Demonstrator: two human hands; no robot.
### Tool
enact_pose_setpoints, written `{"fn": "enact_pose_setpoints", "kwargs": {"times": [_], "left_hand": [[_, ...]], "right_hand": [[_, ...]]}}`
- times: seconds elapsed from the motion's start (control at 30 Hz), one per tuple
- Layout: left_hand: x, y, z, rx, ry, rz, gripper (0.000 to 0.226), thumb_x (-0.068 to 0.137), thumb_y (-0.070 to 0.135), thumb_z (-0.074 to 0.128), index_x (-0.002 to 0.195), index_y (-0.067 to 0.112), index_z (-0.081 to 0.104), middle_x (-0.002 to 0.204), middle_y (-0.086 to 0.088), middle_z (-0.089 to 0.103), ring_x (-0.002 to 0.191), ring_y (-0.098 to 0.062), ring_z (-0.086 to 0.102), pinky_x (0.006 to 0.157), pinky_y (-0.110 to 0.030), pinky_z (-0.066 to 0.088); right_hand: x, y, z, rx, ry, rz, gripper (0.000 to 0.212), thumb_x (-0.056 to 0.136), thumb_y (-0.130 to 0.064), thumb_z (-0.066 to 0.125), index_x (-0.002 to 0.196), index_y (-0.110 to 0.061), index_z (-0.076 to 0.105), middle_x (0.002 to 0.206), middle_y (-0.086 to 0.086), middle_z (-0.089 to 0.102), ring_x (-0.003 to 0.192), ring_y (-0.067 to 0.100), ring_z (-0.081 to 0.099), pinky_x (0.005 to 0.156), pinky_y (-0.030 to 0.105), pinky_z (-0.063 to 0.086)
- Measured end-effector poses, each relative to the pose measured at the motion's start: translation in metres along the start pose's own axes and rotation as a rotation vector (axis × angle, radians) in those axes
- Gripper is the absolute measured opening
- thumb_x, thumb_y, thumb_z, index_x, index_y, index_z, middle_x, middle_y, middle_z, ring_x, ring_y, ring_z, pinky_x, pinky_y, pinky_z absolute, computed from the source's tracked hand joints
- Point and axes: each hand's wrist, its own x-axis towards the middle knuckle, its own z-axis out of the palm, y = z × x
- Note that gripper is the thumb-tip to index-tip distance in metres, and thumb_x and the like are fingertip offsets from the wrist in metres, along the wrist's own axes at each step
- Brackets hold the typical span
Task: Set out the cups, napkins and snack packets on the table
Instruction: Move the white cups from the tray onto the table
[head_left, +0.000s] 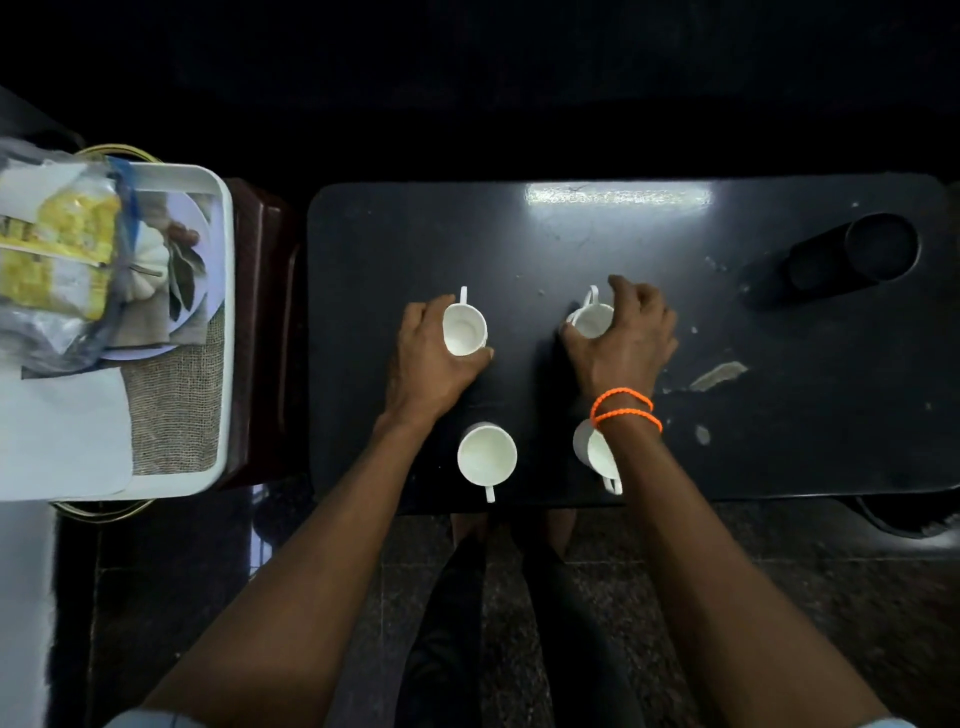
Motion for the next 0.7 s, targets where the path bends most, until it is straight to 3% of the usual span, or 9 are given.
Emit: {"fn": "enact_pose_setpoints", "kwargs": {"times": [0.1, 0.23, 0.33, 0.4, 0.47, 0.57, 0.7], "left_hand": [[0.002, 0.001, 0.002, 0.012, 0.023, 0.002, 0.071, 0.070, 0.029, 0.091, 0.134, 0.019, 0.062, 0.129, -0.009, 0.058, 0.116, -0.027, 0.060, 0.092, -0.029, 0.046], [0.002, 0.000, 0.003, 0.028, 0.036, -0.005, 0.070, 0.069, 0.029, 0.091, 0.133, 0.020, 0.063, 0.128, -0.009, 0.058, 0.114, -0.027, 0.060, 0.088, -0.023, 0.041], [0.000, 0.000, 0.002, 0.010, 0.038, 0.006, 0.077, 0.070, 0.033, 0.091, 0.139, 0.020, 0.059, 0.132, -0.009, 0.055, 0.116, -0.025, 0.060, 0.091, -0.023, 0.042], [-0.008, 0.001, 0.003, -0.026, 0.062, 0.001, 0.091, 0.075, 0.045, 0.088, 0.151, 0.019, 0.046, 0.145, -0.008, 0.045, 0.123, -0.018, 0.055, 0.098, -0.022, 0.040], [-0.025, 0.002, 0.006, -0.045, 0.128, -0.052, 0.101, 0.079, 0.061, 0.078, 0.158, 0.018, 0.033, 0.154, -0.008, 0.034, 0.136, -0.022, 0.048, 0.108, -0.028, 0.042], [-0.062, 0.004, 0.015, -0.027, 0.176, -0.121, 0.105, 0.080, 0.071, 0.070, 0.159, 0.015, 0.028, 0.154, -0.010, 0.032, 0.141, -0.033, 0.045, 0.115, -0.046, 0.044], [-0.103, 0.006, 0.033, 0.056, 0.006, -0.171, 0.108, 0.076, 0.067, 0.075, 0.159, 0.015, 0.029, 0.155, -0.009, 0.035, 0.140, -0.032, 0.046, 0.111, -0.045, 0.047]], "right_hand": [[0.006, 0.011, 0.005, 0.158, -0.108, 0.012, 0.051, 0.077, -0.030, 0.080, 0.122, -0.010, 0.068, 0.121, 0.018, 0.064, 0.118, 0.036, 0.056, 0.098, 0.037, 0.045], [0.001, 0.013, 0.007, 0.159, -0.060, 0.024, 0.043, 0.078, -0.030, 0.078, 0.114, -0.009, 0.071, 0.114, 0.017, 0.066, 0.111, 0.035, 0.058, 0.093, 0.036, 0.047], [-0.004, 0.012, 0.006, 0.159, -0.058, 0.019, 0.050, 0.079, -0.034, 0.078, 0.121, -0.011, 0.068, 0.121, 0.014, 0.064, 0.118, 0.033, 0.056, 0.099, 0.042, 0.049], [-0.011, 0.014, 0.000, 0.134, -0.038, 0.036, 0.061, 0.077, -0.043, 0.078, 0.129, -0.015, 0.062, 0.131, 0.010, 0.060, 0.123, 0.032, 0.053, 0.099, 0.047, 0.045], [-0.026, 0.020, -0.009, 0.108, 0.020, 0.049, 0.065, 0.074, -0.052, 0.077, 0.128, -0.020, 0.060, 0.133, 0.009, 0.059, 0.123, 0.034, 0.054, 0.095, 0.048, 0.044], [-0.062, 0.039, -0.019, 0.056, 0.011, 0.081, 0.063, 0.068, -0.053, 0.082, 0.120, -0.021, 0.063, 0.124, 0.009, 0.061, 0.117, 0.038, 0.055, 0.091, 0.050, 0.045], [-0.099, 0.063, -0.015, 0.041, -0.136, 0.151, 0.070, 0.067, -0.041, 0.090, 0.127, -0.015, 0.064, 0.128, 0.013, 0.058, 0.120, 0.040, 0.053, 0.096, 0.047, 0.048]]}}
